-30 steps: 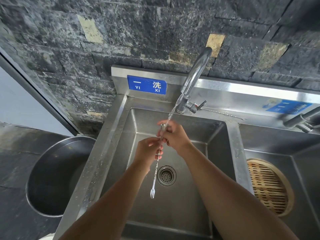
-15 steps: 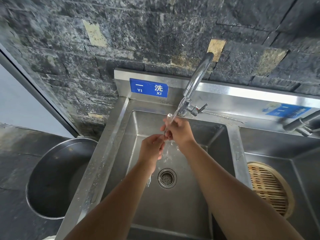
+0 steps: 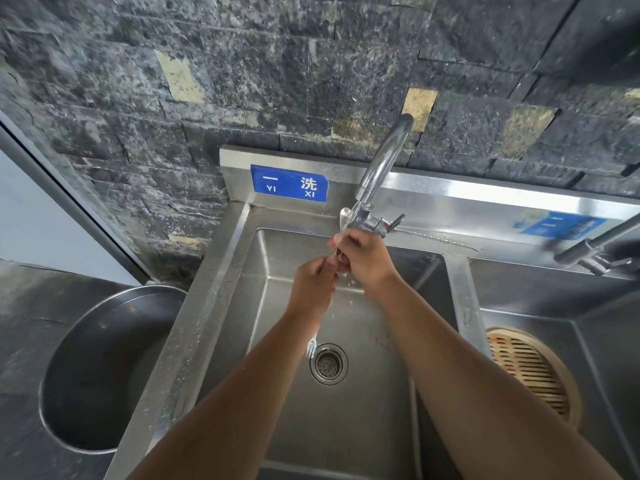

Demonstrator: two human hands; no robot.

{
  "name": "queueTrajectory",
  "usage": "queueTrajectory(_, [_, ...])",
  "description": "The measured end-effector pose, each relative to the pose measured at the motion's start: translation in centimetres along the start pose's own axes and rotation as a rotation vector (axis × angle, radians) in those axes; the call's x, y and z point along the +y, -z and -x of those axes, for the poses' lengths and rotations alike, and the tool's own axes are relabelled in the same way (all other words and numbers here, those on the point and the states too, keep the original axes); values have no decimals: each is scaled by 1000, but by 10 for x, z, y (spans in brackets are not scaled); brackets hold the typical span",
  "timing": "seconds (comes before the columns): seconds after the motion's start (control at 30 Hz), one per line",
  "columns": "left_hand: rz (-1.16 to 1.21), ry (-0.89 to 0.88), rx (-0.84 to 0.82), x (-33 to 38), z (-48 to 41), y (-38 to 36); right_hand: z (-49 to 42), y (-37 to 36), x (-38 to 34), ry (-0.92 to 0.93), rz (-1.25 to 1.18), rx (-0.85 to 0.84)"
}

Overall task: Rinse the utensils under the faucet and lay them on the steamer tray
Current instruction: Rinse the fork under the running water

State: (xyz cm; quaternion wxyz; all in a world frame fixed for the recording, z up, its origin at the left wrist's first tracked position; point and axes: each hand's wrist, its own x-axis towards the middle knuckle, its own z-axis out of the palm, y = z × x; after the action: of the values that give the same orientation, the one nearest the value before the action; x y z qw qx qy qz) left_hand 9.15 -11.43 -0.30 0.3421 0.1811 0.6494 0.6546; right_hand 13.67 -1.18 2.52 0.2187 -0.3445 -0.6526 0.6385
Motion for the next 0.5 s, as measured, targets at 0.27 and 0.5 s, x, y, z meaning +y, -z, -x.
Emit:
queueTrajectory(0.27, [-8, 31, -15, -8, 14, 7, -8, 0, -21, 13, 4, -4])
queueTrajectory(0.5, [-67, 19, -62, -28, 25, 18, -23, 8, -30, 5, -13, 24])
